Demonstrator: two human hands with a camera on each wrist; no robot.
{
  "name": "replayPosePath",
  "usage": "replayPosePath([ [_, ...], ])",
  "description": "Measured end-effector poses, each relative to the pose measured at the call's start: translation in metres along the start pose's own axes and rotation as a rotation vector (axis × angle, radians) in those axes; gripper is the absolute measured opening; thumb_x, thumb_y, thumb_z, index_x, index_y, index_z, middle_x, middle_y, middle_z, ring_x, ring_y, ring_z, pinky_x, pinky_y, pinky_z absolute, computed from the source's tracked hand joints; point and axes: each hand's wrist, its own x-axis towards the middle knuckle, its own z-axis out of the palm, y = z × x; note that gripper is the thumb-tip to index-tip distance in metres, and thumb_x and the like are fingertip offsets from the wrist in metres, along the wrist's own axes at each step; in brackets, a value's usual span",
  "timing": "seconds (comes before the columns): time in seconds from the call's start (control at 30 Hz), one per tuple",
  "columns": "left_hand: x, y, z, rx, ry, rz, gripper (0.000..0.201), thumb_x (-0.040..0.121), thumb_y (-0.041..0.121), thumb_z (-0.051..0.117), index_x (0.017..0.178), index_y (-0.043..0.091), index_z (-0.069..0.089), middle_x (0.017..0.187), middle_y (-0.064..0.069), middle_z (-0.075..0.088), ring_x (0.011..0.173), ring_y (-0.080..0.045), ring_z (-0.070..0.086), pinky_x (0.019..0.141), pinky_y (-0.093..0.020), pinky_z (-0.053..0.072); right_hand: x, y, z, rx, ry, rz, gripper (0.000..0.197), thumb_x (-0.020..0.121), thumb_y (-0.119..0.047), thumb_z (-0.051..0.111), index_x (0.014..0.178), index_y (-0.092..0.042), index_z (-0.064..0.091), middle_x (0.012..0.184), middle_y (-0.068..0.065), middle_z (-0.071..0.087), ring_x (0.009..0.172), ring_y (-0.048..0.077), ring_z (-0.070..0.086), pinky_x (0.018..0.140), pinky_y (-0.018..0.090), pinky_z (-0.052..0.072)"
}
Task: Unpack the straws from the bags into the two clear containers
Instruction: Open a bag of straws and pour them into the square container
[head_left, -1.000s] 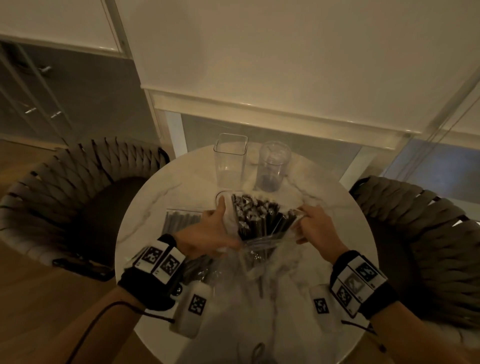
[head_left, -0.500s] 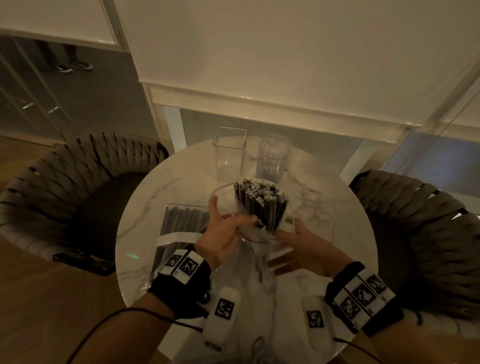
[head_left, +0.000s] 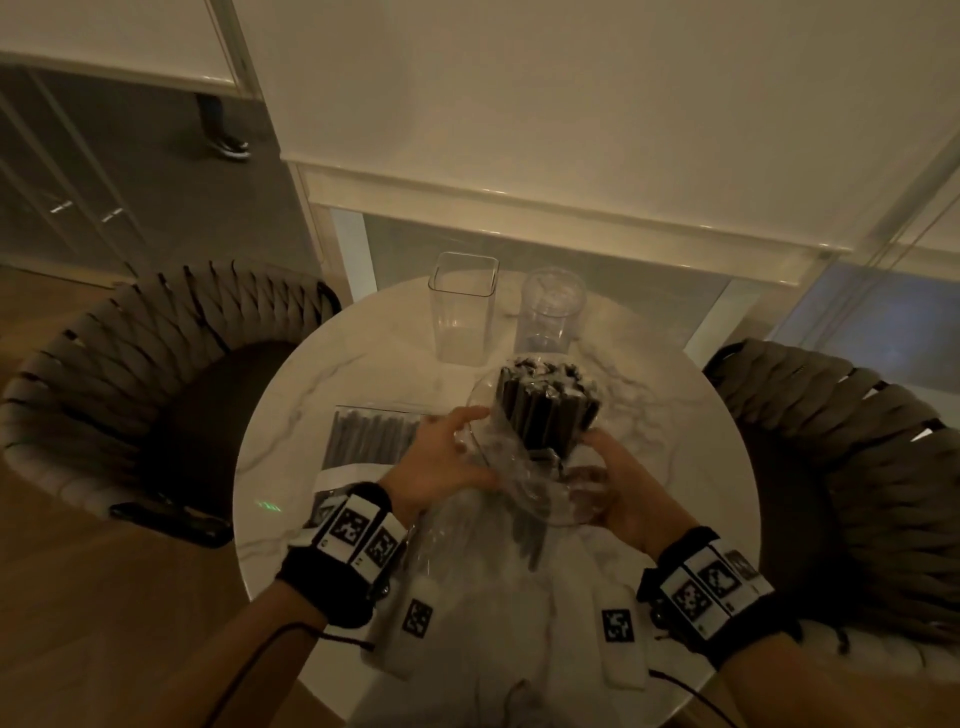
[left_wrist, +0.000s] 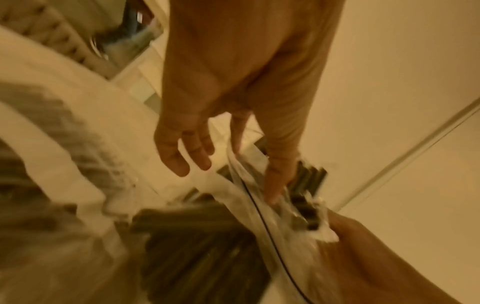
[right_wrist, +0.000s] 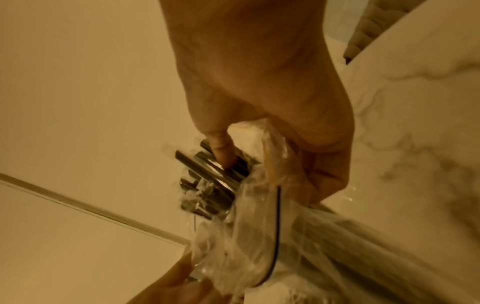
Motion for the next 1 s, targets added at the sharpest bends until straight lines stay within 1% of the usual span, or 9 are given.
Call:
replayPosePath([
  [0.1, 0.014, 0.016, -0.011, -0.2, 0.198, 0.038, 0.031, 0.076, 0.019, 0.073, 0.103, 0.018, 0.06, 0.129, -0.003, 0.047, 0.116, -0.02, 0.051, 0.099, -0.037, 0.045, 0.006, -0.008, -0.007, -0.138, 0.01, -0.055, 0.038, 0.082, -0.066, 0.052, 0.1, -0.034, 0.061, 0.083, 0.004, 0.062, 0.061, 0.017, 0.051, 0.058, 0.027, 0.038],
  [0.2, 0.032, 0.034, -0.014, -0.375, 0.213, -0.025, 0.046, 0.081, 0.039, 0.068, 0.119, 0.021, 0.047, 0.112, -0.008, 0.065, 0.098, -0.022, 0.062, 0.086, -0.04, 0.05, 0.011, -0.018, -0.003, -0.168, -0.046, -0.153, 0.044, 0.082, -0.071, 0.045, 0.101, -0.036, 0.065, 0.103, 0.001, 0.064, 0.088, 0.022, 0.063, 0.076, 0.037, 0.05],
  [0.27, 0.041, 0.04, -0.01, -0.287, 0.208, -0.011, 0.041, 0.088, 0.033, 0.061, 0.123, 0.015, 0.049, 0.092, -0.01, 0.067, 0.078, -0.017, 0.062, 0.071, -0.031, 0.052, 0.015, -0.027, 0.002, -0.138, -0.093, -0.216, 0.047, 0.086, -0.068, 0.042, 0.105, -0.032, 0.067, 0.111, -0.001, 0.066, 0.099, 0.023, 0.063, 0.083, 0.04, 0.05],
  [0.4, 0.054, 0.04, 0.003, -0.122, 0.185, 0.088, 0.031, 0.096, 0.024, 0.05, 0.1, -0.001, 0.067, 0.064, -0.003, 0.054, 0.051, 0.002, 0.051, 0.053, -0.015, 0.043, 0.031, -0.037, 0.012, -0.134, -0.013, -0.267, 0.045, 0.095, -0.052, 0.043, 0.091, -0.014, 0.068, 0.101, 0.006, 0.071, 0.084, 0.022, 0.066, 0.071, 0.033, 0.052],
  [0.5, 0.057, 0.037, 0.005, -0.042, 0.021, 0.029, 0.044, 0.086, 0.049, 0.057, 0.098, 0.008, 0.068, 0.087, -0.005, 0.07, 0.079, -0.011, 0.065, 0.076, -0.026, 0.052, 0.045, -0.038, 0.017, -0.183, 0.07, -0.279, 0.044, 0.099, -0.04, 0.043, 0.088, -0.003, 0.064, 0.087, 0.011, 0.067, 0.067, 0.018, 0.064, 0.057, 0.026, 0.053],
  [0.57, 0.058, 0.035, -0.001, 0.094, -0.036, 0.029, 0.037, 0.081, 0.05, 0.062, 0.092, 0.015, 0.068, 0.09, -0.001, 0.07, 0.083, -0.015, 0.066, 0.078, -0.031, 0.054, 0.052, -0.042, 0.017, -0.209, 0.086, -0.284, 0.043, 0.098, -0.039, 0.045, 0.086, -0.002, 0.065, 0.079, 0.011, 0.066, 0.054, 0.014, 0.062, 0.046, 0.021, 0.05],
  [0.77, 0.068, 0.05, -0.021, -0.25, 0.193, 0.027, 0.016, 0.093, 0.016, 0.056, 0.086, 0.002, 0.055, 0.069, -0.012, 0.062, 0.066, -0.024, 0.068, 0.063, -0.033, 0.061, 0.053, -0.062, 0.008, -0.498, 0.027, -0.427, 0.035, 0.095, -0.045, 0.049, 0.091, -0.015, 0.067, 0.085, 0.001, 0.067, 0.077, 0.015, 0.062, 0.066, 0.026, 0.047],
  [0.9, 0.078, 0.04, -0.02, -0.76, 0.338, -0.257, 0.022, 0.095, 0.008, 0.05, 0.076, -0.002, 0.053, 0.063, -0.012, 0.053, 0.042, -0.013, 0.062, 0.047, -0.022, 0.056, 0.051, -0.059, -0.011, -0.619, -0.092, -0.145, 0.018, 0.098, -0.033, 0.047, 0.101, -0.019, 0.059, 0.094, 0.006, 0.062, 0.08, 0.025, 0.062, 0.067, 0.034, 0.052],
  [1.0, 0.083, 0.011, -0.016, -0.268, 0.507, -0.318, 0.022, 0.095, 0.013, 0.051, 0.095, -0.008, 0.058, 0.086, -0.02, 0.061, 0.07, -0.019, 0.066, 0.055, -0.023, 0.046, 0.055, -0.054, -0.016, -0.327, -0.038, -0.051, 0.017, 0.1, -0.016, 0.043, 0.094, -0.005, 0.053, 0.084, 0.018, 0.059, 0.065, 0.029, 0.067, 0.058, 0.036, 0.059],
])
